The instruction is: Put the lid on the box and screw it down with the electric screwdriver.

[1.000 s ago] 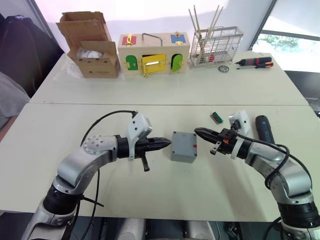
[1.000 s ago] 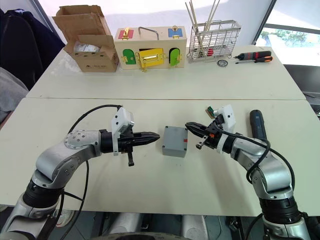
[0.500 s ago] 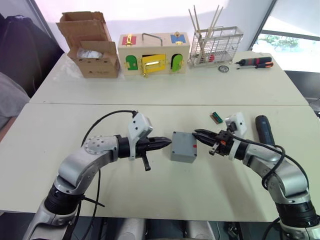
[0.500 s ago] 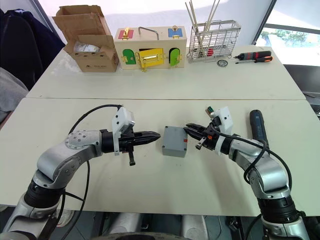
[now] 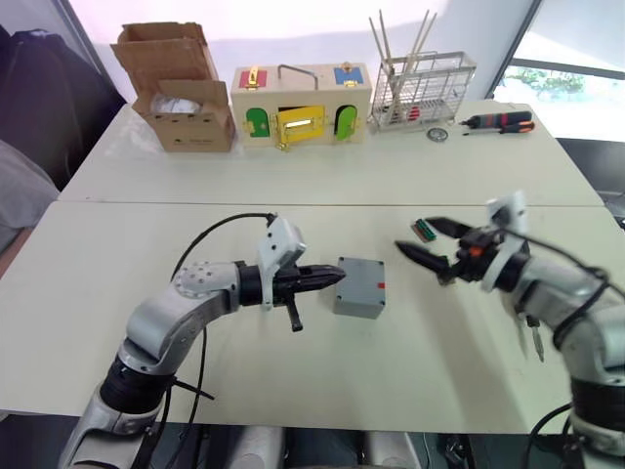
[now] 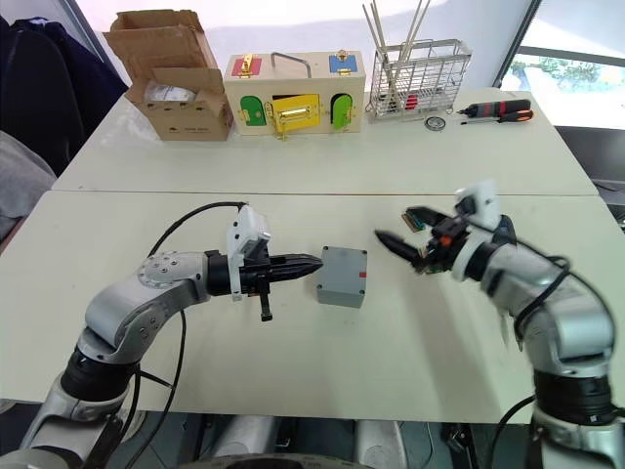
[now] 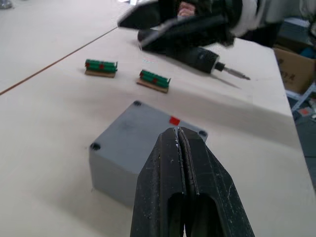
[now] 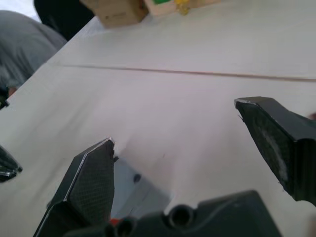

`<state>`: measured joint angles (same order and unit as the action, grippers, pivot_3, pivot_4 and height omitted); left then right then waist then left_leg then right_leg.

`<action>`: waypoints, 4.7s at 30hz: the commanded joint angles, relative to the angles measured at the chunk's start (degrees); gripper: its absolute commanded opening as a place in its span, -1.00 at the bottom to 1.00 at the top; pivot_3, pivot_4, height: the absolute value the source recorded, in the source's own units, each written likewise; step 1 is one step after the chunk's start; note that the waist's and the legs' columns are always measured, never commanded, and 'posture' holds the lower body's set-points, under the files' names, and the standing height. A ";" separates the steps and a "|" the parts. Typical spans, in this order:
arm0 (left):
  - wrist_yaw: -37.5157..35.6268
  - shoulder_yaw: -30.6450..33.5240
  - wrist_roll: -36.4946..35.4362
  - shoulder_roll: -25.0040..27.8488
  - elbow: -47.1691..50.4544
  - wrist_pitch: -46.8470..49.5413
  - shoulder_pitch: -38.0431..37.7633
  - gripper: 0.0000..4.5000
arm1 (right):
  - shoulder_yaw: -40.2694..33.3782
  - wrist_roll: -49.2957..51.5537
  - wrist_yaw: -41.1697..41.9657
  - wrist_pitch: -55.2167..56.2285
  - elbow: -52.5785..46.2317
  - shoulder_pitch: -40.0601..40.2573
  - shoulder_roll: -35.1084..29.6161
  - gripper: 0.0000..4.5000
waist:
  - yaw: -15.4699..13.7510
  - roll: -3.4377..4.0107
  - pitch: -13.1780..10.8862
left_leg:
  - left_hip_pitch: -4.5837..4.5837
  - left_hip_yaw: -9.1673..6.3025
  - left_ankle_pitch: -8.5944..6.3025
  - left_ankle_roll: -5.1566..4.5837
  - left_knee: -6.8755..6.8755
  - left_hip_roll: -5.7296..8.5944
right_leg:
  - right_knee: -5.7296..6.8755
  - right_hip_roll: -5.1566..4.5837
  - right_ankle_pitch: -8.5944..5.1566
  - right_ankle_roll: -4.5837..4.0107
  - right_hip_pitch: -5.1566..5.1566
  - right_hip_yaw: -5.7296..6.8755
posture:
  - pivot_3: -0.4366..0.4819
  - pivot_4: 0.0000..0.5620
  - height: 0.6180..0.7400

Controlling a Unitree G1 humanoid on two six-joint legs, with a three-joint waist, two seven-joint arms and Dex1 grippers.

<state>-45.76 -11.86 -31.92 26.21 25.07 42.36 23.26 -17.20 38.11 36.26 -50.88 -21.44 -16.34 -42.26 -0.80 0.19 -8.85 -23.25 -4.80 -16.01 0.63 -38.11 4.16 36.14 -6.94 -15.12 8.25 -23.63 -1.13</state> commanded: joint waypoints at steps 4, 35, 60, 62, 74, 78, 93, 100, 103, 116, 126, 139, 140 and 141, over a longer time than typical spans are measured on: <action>-6.99 -6.82 1.02 -2.54 -1.15 -5.01 5.38 -1.00 | -6.19 -0.72 7.04 -5.49 7.73 -7.33 -22.04 0.99 | 0.05 0.08 -0.04 | -0.04 0.04 -0.12 -0.22 -0.01 0.02 | -0.09 -0.03 0.00 0.00 0.04 0.06 | -0.05 -0.47 0.84; -5.31 -16.18 16.27 -11.62 -7.74 -17.56 7.78 -1.00 | 49.09 -23.06 31.50 -25.46 49.91 -35.82 -28.78 0.99 | 0.12 0.26 -0.08 | -0.16 0.23 -0.09 -0.16 -0.10 0.04 | -0.04 -0.08 0.00 0.01 -0.17 -0.04 | -0.05 -0.47 0.84; -0.69 -15.01 16.58 -12.69 -6.99 -16.49 5.55 -1.00 | 51.86 -40.99 41.27 -13.84 64.14 -36.67 -18.88 -0.17 | 0.05 -0.20 0.07 | -0.07 0.00 -0.06 -0.08 -0.13 0.07 | -0.06 -0.06 0.00 0.01 0.03 0.15 | -0.05 -0.47 0.84; -1.03 -13.84 15.74 -11.87 -7.04 -15.91 5.59 -1.00 | 47.21 -40.28 39.03 -13.85 65.60 -39.18 -17.76 -0.17 | 0.30 -0.41 0.15 | -0.03 0.00 -0.04 -0.06 -0.13 0.07 | -0.08 -0.02 0.00 0.01 0.09 0.15 | -0.05 -0.47 0.84; -3.72 -2.92 12.22 -4.39 -10.86 -15.29 8.44 -1.00 | -20.15 -17.24 2.30 -1.32 24.27 -36.77 4.38 -0.17 | 1.62 0.32 -0.10 | -0.65 0.18 0.05 0.10 0.13 0.00 | 0.79 -0.03 0.02 0.00 -1.30 -0.03 | -0.05 -0.47 0.84; -5.74 -2.15 11.16 -1.85 -11.52 -13.04 9.19 -1.00 | -22.33 -11.28 -9.85 5.48 -0.40 -25.11 25.06 -0.17 | 0.22 0.09 0.04 | -0.63 -0.19 0.15 0.27 -0.02 0.02 | 1.04 -0.06 0.01 0.00 -1.21 0.12 | -0.05 -0.47 0.84; -6.08 -5.39 11.70 -1.49 -9.85 -9.11 6.61 -1.00 | -2.31 -4.84 -9.84 13.87 -17.68 1.71 28.92 -0.17 | 1.47 0.16 -0.01 | -0.35 -0.06 0.16 0.24 0.05 0.24 | 1.03 -0.14 0.02 0.00 -0.99 -0.08 | -0.05 -0.47 0.84; -7.46 -9.57 15.56 -0.13 -12.22 -11.04 6.00 -1.00 | 0.16 -2.97 -10.09 14.18 -18.49 4.31 25.16 -0.17 | 1.60 0.17 -0.01 | -0.20 -0.01 0.14 0.22 0.10 0.12 | 0.99 -0.03 0.01 -0.01 -0.95 -0.11 | -0.05 -0.47 0.84; -7.23 -10.04 16.56 -0.51 -13.54 -11.57 6.26 -1.00 | 0.87 -1.82 -10.37 14.18 -18.44 4.60 24.41 -0.17 | 1.43 0.16 -0.01 | -0.20 -0.04 0.14 0.22 0.10 0.12 | 0.97 -0.03 0.01 -0.01 -0.92 -0.11 | -0.05 -0.47 0.84; -7.65 -8.74 16.01 -1.36 -13.05 -10.95 6.20 -1.00 | 4.10 -1.74 -10.88 16.06 -16.66 5.88 22.39 -0.17 | 1.44 0.16 -0.01 | -0.20 -0.05 0.14 0.21 0.09 0.13 | 0.95 -0.04 0.01 -0.01 -0.89 -0.11 | -0.05 -0.47 0.84; -7.53 -8.36 16.02 -0.90 -12.37 -10.70 5.63 -1.00 | 4.89 -3.38 -11.33 19.15 -14.16 6.34 21.76 -0.17 | 1.44 0.15 -0.01 | -0.20 -0.05 0.14 0.21 0.09 0.12 | 0.95 -0.04 0.01 -0.01 -0.89 -0.11 | -0.05 -0.47 0.84; -7.26 -8.49 16.25 -1.11 -12.04 -10.71 5.53 -1.00 | 6.38 -3.88 -9.86 19.62 -13.03 7.00 19.09 -0.17 | 1.41 0.15 -0.01 | -0.20 -0.05 0.14 0.21 0.09 0.13 | 0.95 -0.04 0.01 -0.01 -0.88 -0.11 | -0.05 -0.47 0.84; -7.21 -8.52 16.28 -1.15 -12.01 -10.71 5.52 -1.00 | 7.27 -4.60 -9.35 19.86 -12.96 7.20 18.65 -0.17 | 1.42 0.15 -0.01 | -0.20 -0.05 0.14 0.21 0.09 0.13 | 0.95 -0.04 0.01 -0.01 -0.88 -0.11 | -0.05 -0.47 0.84; -7.20 -8.55 16.25 -1.19 -11.98 -10.67 5.49 -1.00 | 8.61 -5.44 -8.78 20.26 -12.81 7.30 18.30 -0.17 | 1.43 0.15 -0.01 | -0.20 -0.05 0.14 0.21 0.09 0.13 | 0.95 -0.04 0.01 -0.01 -0.88 -0.11 | -0.05 -0.47 0.84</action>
<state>-53.14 -21.13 -15.62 24.81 12.13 31.71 29.13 -10.13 33.47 26.25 -31.85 -33.08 -9.27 -23.47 0.63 0.33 -8.86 -23.44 -4.84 -15.87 0.84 -38.02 4.28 37.08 -6.98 -15.11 8.24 -24.51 -1.25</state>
